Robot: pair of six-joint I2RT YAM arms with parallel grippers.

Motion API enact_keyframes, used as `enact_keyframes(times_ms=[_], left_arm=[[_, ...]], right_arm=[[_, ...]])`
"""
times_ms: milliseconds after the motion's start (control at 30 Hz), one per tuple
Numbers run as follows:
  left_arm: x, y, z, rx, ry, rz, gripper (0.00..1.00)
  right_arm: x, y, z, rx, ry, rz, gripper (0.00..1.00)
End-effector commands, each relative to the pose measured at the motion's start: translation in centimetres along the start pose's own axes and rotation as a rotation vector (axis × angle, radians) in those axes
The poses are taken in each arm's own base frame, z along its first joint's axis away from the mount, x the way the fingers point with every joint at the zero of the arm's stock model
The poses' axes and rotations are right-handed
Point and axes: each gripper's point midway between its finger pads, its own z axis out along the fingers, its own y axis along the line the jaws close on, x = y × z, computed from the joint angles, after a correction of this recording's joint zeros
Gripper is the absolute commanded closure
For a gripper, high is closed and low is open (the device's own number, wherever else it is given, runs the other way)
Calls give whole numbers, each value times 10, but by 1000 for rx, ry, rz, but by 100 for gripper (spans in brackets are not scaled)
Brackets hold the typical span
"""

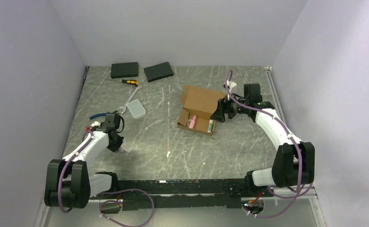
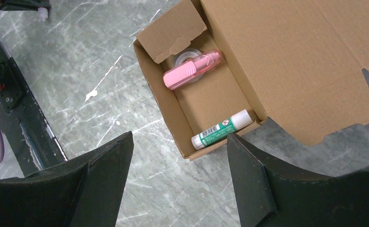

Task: Fold the paper box

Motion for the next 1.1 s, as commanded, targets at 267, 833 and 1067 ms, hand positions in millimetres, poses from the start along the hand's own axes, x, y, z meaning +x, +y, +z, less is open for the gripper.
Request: enact_keyframes(times_ms=[267,833,1067], left_arm=[[15,-67,-74,580,103,168,100],[100,-172,-165,1281,247,540,100],[130,-223,-187,1346,252,663,100]], right_arm=[[-23,6,-10,-6,-54,-82,24],[-17,-4,-8,10,-29,-91,23],[-19,-6,-12,16,-35,-100,23]])
